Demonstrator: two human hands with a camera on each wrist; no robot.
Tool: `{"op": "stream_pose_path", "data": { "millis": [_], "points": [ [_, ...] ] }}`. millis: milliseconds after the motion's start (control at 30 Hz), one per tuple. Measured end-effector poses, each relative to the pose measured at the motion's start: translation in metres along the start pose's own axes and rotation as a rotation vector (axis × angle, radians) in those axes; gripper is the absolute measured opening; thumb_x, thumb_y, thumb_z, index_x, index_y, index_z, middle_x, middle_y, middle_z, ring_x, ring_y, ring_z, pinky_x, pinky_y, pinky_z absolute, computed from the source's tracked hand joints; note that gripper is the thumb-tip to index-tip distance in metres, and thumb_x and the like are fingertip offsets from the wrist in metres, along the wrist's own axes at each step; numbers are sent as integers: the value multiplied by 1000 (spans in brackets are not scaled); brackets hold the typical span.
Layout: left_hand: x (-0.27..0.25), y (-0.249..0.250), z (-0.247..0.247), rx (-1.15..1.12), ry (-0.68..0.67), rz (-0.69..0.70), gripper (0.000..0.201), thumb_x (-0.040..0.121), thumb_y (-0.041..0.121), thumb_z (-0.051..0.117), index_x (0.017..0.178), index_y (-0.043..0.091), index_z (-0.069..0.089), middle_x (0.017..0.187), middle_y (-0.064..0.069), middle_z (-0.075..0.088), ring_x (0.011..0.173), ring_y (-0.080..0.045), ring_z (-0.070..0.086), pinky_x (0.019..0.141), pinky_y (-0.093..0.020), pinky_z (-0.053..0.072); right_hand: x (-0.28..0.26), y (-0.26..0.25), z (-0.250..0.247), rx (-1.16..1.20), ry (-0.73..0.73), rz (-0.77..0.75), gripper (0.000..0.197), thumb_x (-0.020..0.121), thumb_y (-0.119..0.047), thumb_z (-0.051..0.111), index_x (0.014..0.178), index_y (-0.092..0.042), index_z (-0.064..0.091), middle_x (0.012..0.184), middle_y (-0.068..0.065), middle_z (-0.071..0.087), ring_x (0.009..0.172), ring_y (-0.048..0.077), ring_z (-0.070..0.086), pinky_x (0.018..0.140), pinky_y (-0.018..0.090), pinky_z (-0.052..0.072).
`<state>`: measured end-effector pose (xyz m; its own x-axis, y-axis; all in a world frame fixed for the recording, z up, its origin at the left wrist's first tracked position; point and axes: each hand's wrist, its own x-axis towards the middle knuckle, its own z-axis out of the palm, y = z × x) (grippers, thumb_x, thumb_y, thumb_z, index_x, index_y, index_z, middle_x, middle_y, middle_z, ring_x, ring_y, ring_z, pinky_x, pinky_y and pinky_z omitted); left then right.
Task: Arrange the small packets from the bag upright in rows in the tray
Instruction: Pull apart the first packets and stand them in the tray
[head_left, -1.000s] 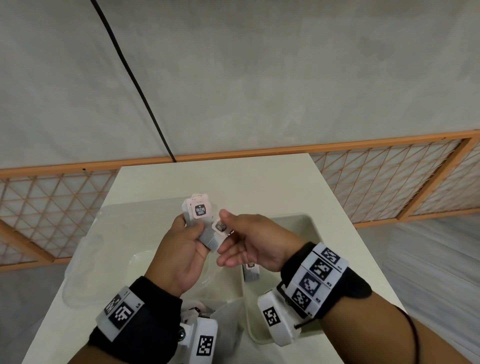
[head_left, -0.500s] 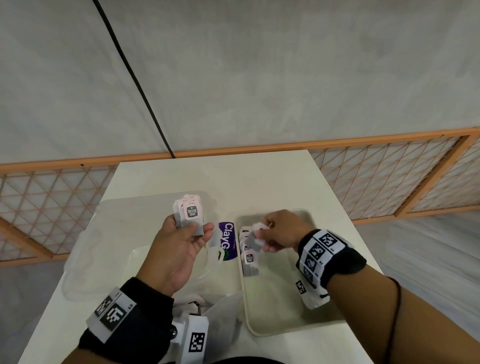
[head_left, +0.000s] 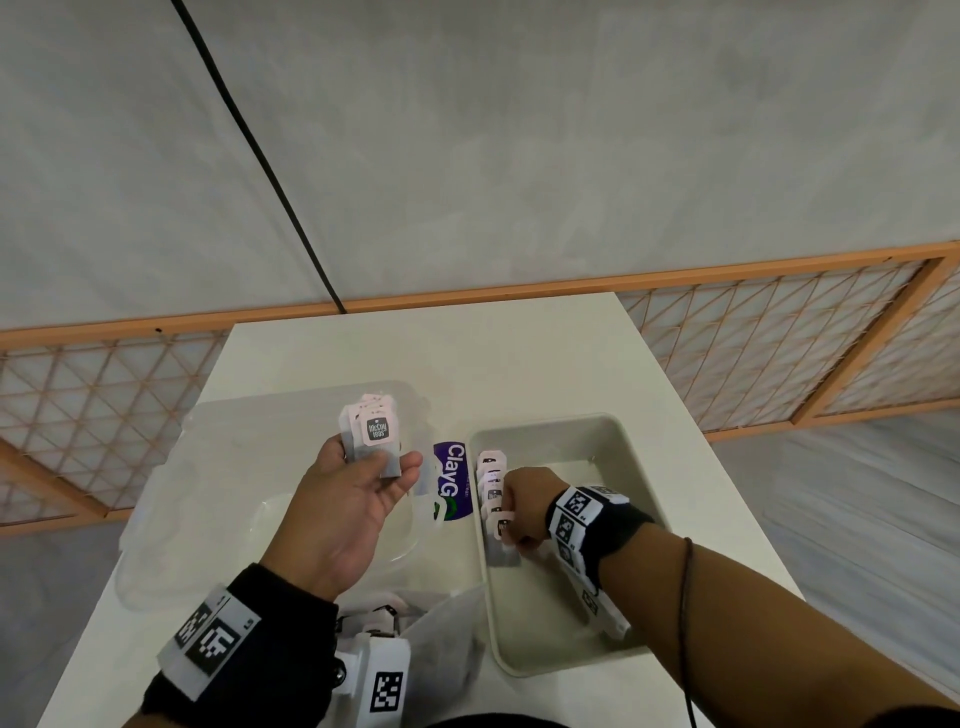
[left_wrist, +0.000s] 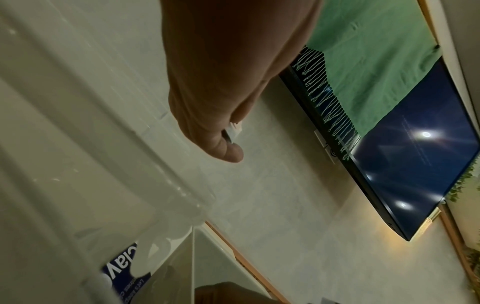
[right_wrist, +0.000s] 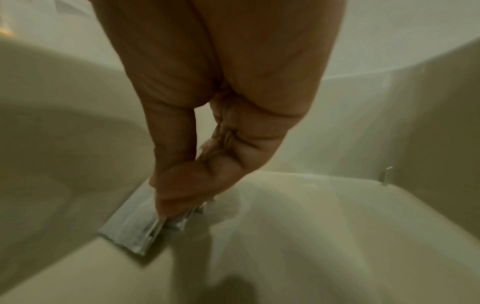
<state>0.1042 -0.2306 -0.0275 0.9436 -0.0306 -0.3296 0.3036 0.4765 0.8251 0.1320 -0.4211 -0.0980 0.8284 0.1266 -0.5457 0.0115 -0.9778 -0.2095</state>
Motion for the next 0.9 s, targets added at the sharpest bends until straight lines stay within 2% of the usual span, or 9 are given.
{"op": "stream_pose_path", "data": {
  "millis": [100,233,333,400,567,667,733,833,900],
  "points": [
    [0,0,1,20,3,-1,27,95,-7,38,108,11,53,121,-18,55,89,-27,66,78,-29,57,-2,2,1,52,71,-2,25,83,-19,67,75,-18,43,101,8,61,84,18,51,79,26,46],
    [-1,0,3,25,0,-6,26,95,-7,38,107,11,53,119,-17,56,91,-28,66,78,-29,57,-3,1,2,132,104,24,25,83,-20,69,85,-16,44,111,7,63,92,21,58,75,26,44],
    [-1,1,4,16,-6,-17,24,95,-6,39,106,10,53,114,-17,57,91,-29,66,79,-30,56,0,3,4,148,102,52,34,83,-19,68,70,-20,37,81,-3,55,83,17,50,71,24,40],
    [-1,1,5,-10,-25,-31,23,96,-3,38,110,8,52,113,-18,58,91,-30,66,80,-32,56,0,2,6,146,97,70,28,83,-20,67,73,-19,40,75,-4,48,82,17,50,70,24,39],
    [-1,1,5,-54,-83,-68,33,99,2,34,130,1,45,113,-22,60,98,-33,67,77,-32,59,-3,-1,6,141,84,77,25,81,-26,67,86,-16,45,95,7,62,94,24,63,70,26,43],
    [-3,1,5,-40,-113,-71,33,99,1,34,131,1,44,117,-24,60,102,-33,66,78,-32,59,-9,-1,5,163,120,35,25,85,-25,61,72,-15,42,71,-2,53,74,22,58,67,25,40],
    [-4,1,5,-23,-138,-67,32,99,0,36,130,2,45,120,-25,60,104,-33,65,80,-34,58,-12,-1,0,181,126,-12,28,82,-24,65,71,-18,40,70,-4,48,74,20,53,65,26,42],
    [-5,1,5,12,-174,-55,31,97,0,39,127,3,46,123,-23,59,106,-32,66,85,-37,56,-15,0,-15,413,217,-91,24,80,-23,65,73,-19,43,75,-2,55,77,23,64,62,24,45],
    [-5,0,6,32,-184,-38,31,96,-1,42,126,4,47,123,-19,60,106,-31,66,87,-39,54,-23,-5,-30,666,320,-149,21,85,-30,64,78,-17,49,73,-1,60,68,19,67,57,24,47]
  ]
}}
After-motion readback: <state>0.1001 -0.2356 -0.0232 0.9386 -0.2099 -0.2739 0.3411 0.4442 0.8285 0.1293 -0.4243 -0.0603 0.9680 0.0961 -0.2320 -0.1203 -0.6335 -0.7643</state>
